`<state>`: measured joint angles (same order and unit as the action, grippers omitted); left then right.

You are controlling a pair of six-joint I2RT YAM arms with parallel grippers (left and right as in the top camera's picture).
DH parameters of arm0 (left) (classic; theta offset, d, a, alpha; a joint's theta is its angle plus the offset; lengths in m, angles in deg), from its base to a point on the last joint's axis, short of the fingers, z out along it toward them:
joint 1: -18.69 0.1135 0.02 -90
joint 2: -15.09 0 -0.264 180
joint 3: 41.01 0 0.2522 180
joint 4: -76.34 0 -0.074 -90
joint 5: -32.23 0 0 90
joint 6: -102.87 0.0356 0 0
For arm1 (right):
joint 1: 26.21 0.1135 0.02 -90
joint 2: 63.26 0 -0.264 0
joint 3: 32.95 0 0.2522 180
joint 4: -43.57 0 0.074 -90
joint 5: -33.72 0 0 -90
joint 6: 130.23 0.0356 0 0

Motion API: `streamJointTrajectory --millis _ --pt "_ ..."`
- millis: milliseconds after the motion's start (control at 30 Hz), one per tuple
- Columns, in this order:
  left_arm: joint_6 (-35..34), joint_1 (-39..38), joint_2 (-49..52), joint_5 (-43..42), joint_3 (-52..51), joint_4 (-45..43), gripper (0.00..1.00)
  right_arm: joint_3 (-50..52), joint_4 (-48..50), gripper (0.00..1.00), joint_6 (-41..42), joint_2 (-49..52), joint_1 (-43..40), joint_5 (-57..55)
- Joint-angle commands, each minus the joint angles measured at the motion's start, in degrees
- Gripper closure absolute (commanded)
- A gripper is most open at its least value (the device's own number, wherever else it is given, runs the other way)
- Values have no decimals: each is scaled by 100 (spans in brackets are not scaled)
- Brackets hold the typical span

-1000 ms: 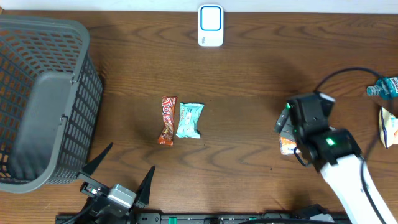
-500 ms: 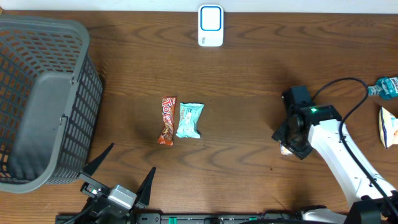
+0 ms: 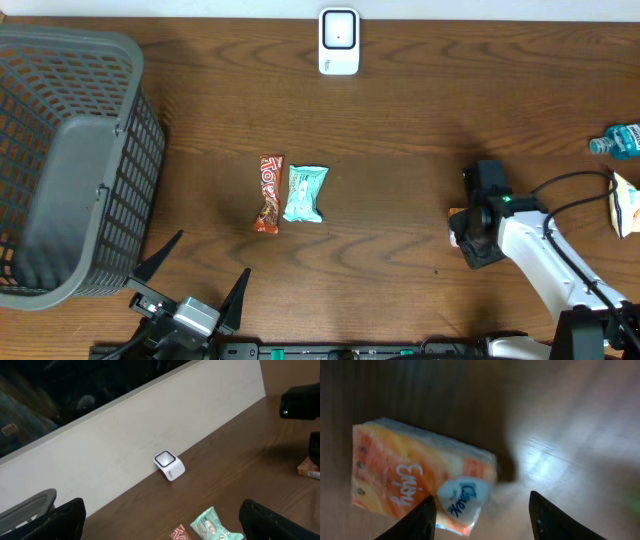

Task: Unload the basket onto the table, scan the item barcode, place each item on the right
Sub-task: 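Push and close the right gripper on the orange box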

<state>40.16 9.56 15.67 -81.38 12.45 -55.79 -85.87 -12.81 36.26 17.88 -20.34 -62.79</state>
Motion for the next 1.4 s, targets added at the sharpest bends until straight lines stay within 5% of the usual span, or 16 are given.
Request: streamJointTrajectory --millis 0,167,233,467,733,867,933,1067,1200,1367 --pt "57 -24 -42 33 -17 -31 2 437 509 57 234 -57 -74 -179" --pt "57 -24 -42 33 -17 -31 2 837 922 99 122 -57 -72 63" --pt "57 -24 -42 33 -17 -31 2 833 1034 99 -310 -66 -74 367" --pt "57 -24 -42 33 -17 -33 2 361 1346 99 -1753 -79 -74 3650" --pt "57 -24 -42 33 -17 -33 2 343 1322 99 -2072 -79 -63 6277" --pt "57 -24 -42 33 -17 -33 2 343 1333 99 -2234 -79 -63 5751" --pt "57 -24 -42 31 -17 -33 2 343 1257 98 -2304 -79 -44 4199" --pt "57 -24 -42 31 -17 -33 2 343 1154 42 -3032 -79 96 3532" --pt "57 -22 -42 33 -17 -31 2 343 1272 60 -3008 -79 210 3534" --pt "57 -24 -42 33 -17 -31 2 343 1611 61 -2811 -79 341 3554"
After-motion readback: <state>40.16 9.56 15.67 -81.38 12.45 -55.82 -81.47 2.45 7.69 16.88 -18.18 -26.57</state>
